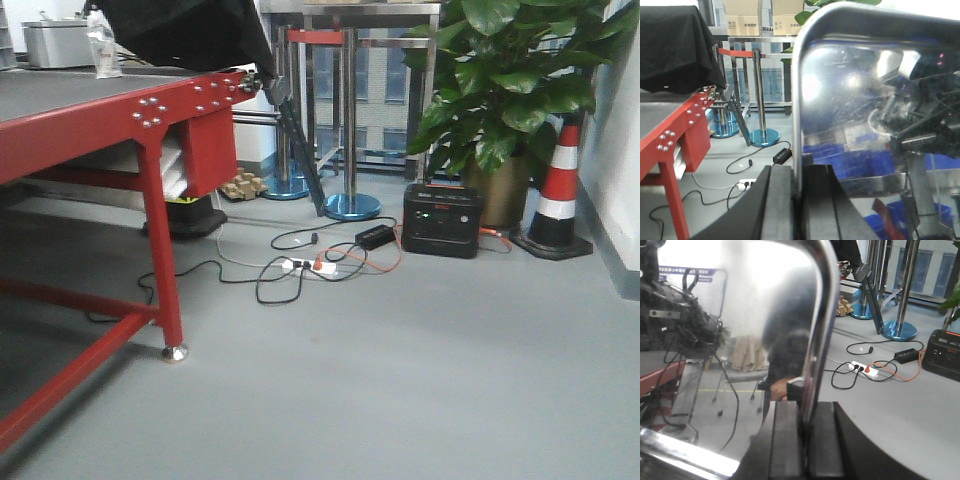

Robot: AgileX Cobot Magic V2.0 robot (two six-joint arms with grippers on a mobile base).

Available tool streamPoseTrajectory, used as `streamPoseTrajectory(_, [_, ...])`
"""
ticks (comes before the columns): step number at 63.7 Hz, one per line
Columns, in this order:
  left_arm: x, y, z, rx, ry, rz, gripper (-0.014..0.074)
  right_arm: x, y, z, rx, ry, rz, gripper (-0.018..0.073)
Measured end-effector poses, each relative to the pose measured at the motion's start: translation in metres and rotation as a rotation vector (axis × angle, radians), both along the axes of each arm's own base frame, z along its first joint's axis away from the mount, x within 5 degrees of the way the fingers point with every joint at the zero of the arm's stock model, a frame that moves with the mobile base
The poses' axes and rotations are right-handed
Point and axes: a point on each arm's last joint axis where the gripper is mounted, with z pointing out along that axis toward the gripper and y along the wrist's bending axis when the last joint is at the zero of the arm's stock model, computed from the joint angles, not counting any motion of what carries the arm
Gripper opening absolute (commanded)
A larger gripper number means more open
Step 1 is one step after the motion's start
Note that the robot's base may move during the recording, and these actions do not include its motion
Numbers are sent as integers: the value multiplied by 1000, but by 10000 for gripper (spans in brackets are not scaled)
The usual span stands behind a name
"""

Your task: Stack silver trays without gaps

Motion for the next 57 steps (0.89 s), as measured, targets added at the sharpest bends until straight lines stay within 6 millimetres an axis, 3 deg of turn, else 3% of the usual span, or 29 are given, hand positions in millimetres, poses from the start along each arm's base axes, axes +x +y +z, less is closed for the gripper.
streamPoseTrajectory(57, [1, -1, -1, 2, 3, 0, -9, 0, 0, 0, -1, 2, -3, -58])
